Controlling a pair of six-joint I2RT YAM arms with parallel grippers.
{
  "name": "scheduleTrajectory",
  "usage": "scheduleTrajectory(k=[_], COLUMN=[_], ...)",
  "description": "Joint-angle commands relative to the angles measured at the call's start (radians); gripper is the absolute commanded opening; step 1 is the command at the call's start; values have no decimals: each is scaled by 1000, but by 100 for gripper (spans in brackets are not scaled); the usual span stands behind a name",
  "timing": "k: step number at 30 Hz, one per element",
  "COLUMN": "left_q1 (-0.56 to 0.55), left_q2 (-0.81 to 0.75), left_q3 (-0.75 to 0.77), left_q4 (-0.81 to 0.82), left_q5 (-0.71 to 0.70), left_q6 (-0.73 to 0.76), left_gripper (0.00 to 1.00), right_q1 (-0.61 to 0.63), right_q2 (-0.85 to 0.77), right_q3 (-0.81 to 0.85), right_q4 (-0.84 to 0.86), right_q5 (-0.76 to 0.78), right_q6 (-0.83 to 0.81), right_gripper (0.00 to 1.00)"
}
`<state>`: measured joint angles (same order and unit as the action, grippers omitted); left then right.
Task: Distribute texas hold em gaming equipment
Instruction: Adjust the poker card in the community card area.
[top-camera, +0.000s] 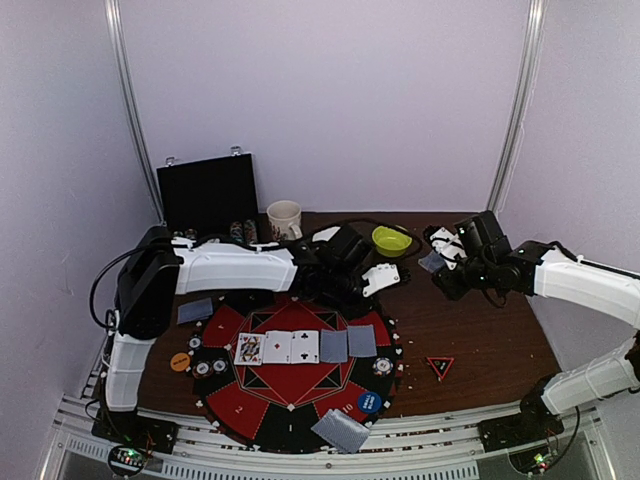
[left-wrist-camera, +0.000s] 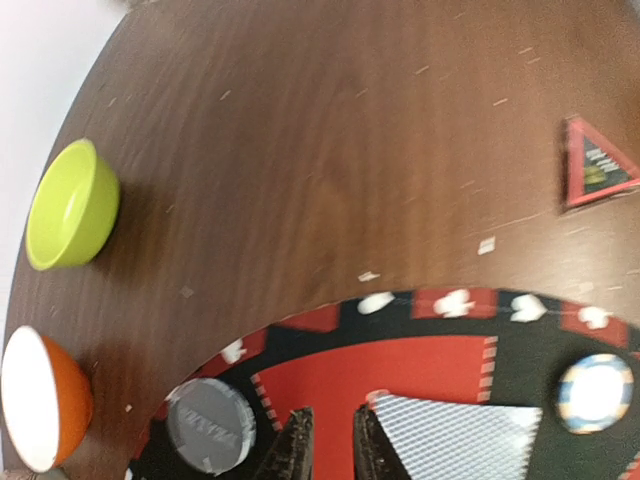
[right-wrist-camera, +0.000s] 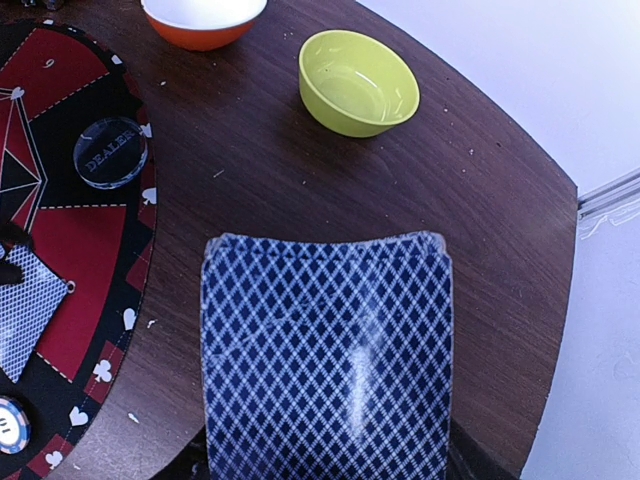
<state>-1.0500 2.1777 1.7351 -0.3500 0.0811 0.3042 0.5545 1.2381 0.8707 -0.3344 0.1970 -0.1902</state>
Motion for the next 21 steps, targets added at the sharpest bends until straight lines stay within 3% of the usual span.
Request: scheduleTrajectory(k=[1, 8, 21], left_q1=[9, 15, 1], left_q2=[88, 165, 135], left_q3=[56, 88, 4], left_q4=[-14, -32, -38], left_q5=[-169, -226, -127], left_q6=[5, 0, 20], left_gripper=[16, 14, 13], right_q1=[-7, -7, -7], right_q2=[-17, -39, -40], right_q3=[11, 0, -1], right_q4=[12, 16, 21], right_q5=[1, -9, -17], right_q6=[9, 3, -2], right_gripper=[55, 55, 55])
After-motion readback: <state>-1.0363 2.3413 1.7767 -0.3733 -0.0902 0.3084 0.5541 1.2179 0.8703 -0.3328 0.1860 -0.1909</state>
